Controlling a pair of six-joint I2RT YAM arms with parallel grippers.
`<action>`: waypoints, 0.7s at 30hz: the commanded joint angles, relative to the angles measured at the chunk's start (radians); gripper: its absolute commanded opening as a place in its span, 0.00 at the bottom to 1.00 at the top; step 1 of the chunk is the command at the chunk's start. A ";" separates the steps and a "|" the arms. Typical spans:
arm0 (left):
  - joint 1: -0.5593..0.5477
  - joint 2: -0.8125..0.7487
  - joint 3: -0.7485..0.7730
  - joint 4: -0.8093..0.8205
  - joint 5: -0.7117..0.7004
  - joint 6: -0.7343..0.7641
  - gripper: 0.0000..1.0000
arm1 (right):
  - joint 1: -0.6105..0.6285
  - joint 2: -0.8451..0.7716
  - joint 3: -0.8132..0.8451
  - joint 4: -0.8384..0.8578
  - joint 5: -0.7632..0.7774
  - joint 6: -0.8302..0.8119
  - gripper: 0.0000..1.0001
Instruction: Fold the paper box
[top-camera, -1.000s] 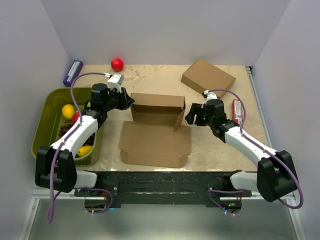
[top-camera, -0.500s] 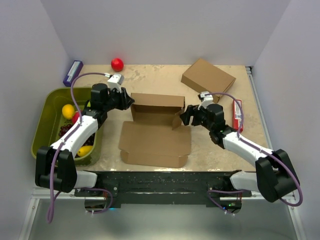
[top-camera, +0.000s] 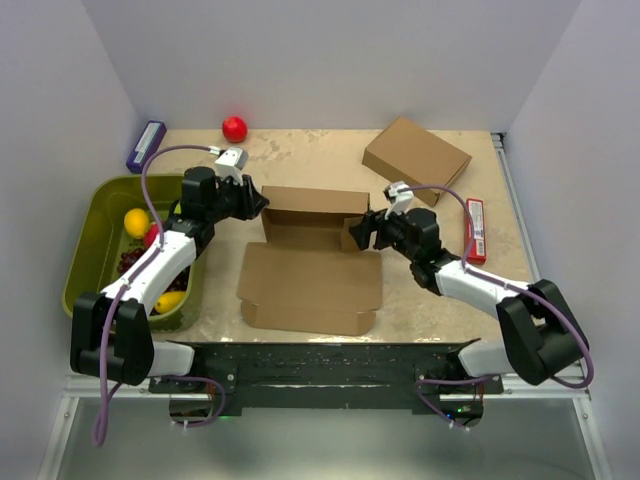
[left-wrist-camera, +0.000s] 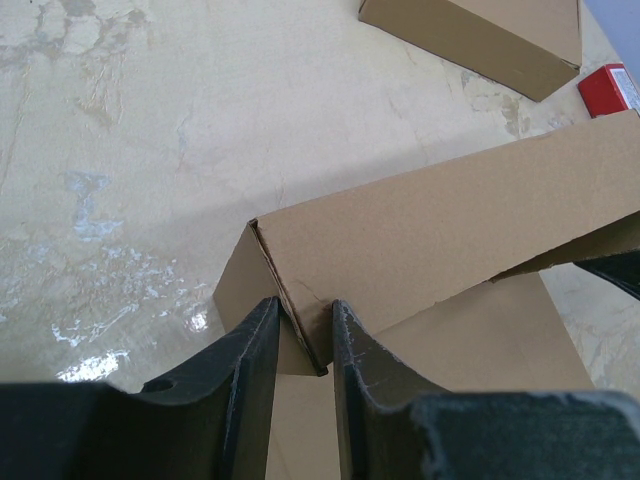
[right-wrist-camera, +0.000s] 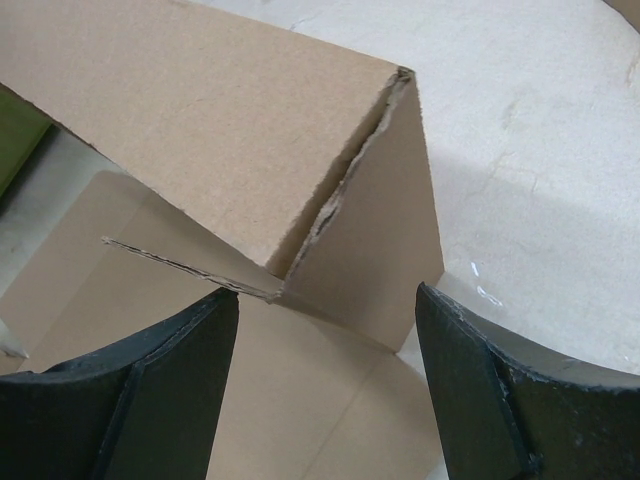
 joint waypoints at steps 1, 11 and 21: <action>-0.013 0.031 -0.018 -0.147 0.018 0.051 0.30 | 0.018 0.020 0.039 0.092 0.010 -0.041 0.75; -0.011 0.036 -0.018 -0.147 0.021 0.052 0.30 | 0.027 0.054 0.048 0.146 0.059 -0.039 0.75; -0.011 0.039 -0.017 -0.149 0.028 0.052 0.30 | 0.027 0.082 0.058 0.193 0.096 -0.056 0.70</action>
